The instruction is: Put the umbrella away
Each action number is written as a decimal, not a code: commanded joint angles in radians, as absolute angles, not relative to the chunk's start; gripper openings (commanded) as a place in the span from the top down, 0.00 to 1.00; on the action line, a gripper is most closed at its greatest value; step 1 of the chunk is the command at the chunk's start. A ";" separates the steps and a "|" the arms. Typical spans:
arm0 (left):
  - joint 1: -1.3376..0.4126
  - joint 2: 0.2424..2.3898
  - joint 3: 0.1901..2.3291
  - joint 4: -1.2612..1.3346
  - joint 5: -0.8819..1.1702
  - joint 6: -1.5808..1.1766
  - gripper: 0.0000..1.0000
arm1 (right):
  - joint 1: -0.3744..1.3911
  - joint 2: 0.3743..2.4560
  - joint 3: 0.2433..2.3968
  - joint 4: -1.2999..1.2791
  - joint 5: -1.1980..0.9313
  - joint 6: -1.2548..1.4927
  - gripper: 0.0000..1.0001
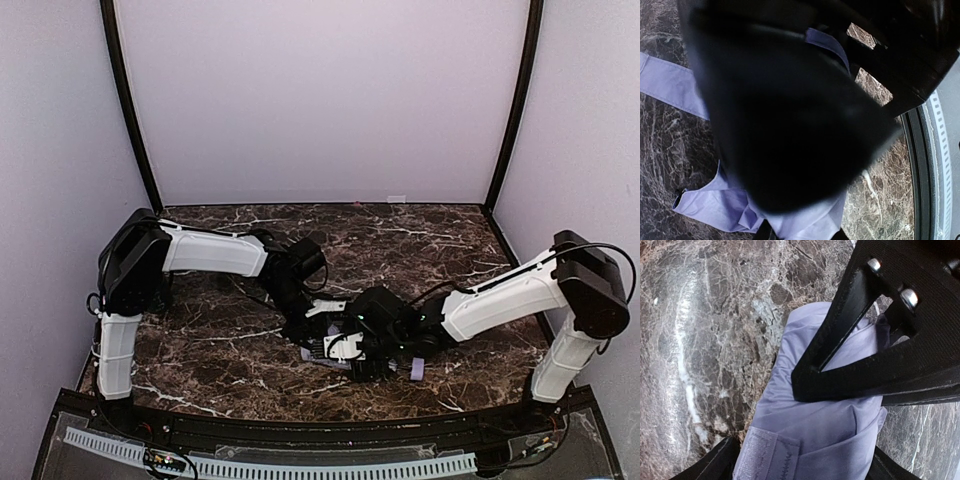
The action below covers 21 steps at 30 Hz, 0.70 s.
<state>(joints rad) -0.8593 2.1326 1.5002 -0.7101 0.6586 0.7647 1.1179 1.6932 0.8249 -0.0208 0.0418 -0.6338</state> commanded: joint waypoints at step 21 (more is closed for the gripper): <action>-0.856 2.257 1.404 -0.920 0.472 0.766 0.97 | 1.104 1.739 0.902 -0.325 0.025 -0.688 0.32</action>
<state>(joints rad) -0.8555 2.1338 1.4982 -0.7116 0.6674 0.7654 1.1110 1.6939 0.9009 -0.2382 0.0154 -0.6773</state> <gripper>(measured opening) 0.214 0.732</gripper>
